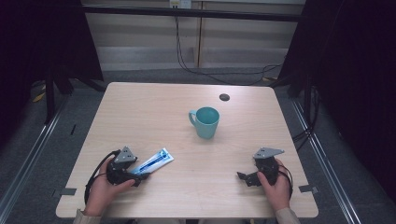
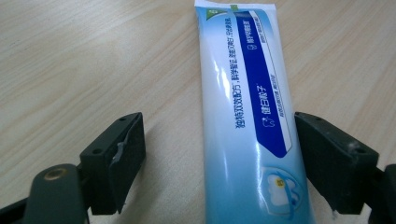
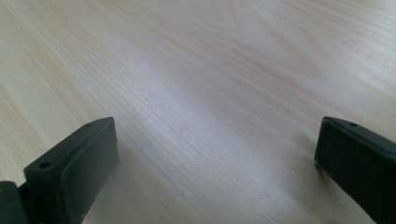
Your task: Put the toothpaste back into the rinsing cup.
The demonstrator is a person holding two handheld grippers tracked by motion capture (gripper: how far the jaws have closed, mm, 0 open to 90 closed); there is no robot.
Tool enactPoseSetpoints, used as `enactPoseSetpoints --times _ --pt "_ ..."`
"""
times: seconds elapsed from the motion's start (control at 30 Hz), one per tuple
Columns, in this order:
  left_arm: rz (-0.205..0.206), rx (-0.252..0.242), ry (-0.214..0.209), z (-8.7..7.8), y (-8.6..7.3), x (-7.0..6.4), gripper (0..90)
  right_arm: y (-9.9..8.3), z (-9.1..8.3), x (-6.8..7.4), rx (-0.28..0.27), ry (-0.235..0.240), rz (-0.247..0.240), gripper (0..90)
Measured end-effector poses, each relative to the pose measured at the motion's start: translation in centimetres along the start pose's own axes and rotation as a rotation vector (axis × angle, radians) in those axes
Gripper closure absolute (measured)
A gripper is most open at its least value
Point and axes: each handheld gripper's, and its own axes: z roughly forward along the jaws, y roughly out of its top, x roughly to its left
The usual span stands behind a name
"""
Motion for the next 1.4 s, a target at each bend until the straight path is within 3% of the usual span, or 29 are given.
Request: enactPoseSetpoints --times 0.17,0.33,0.47,0.57,0.73,1.1,1.4 --pt "-0.003 0.041 -0.004 0.1 0.6 0.0 18.2 0.0 0.0 -0.1 -0.004 0.003 -0.002 0.0" --pt "-0.002 0.123 -0.001 0.3 1.7 -0.1 18.3 0.0 0.0 -0.1 -0.004 0.002 -0.003 0.0" --pt "0.012 0.182 -0.015 0.3 2.6 -0.2 26.4 0.0 0.0 -0.1 -0.007 0.004 -0.005 0.0" --pt "0.050 0.278 -0.020 0.4 3.9 -0.5 29.4 0.0 0.0 -0.1 -0.005 0.003 -0.003 0.0" --pt "0.047 0.314 -0.026 0.2 4.7 -0.6 33.7 0.0 0.0 -0.2 -0.007 0.011 -0.005 0.0" --pt "0.067 0.457 -0.062 0.8 6.2 -0.6 39.0 0.0 0.0 -0.2 -0.007 0.010 -0.006 0.0" --pt "0.083 0.494 -0.080 1.5 6.5 -0.6 42.1 0.0 0.0 -0.1 -0.005 0.007 -0.005 0.0"
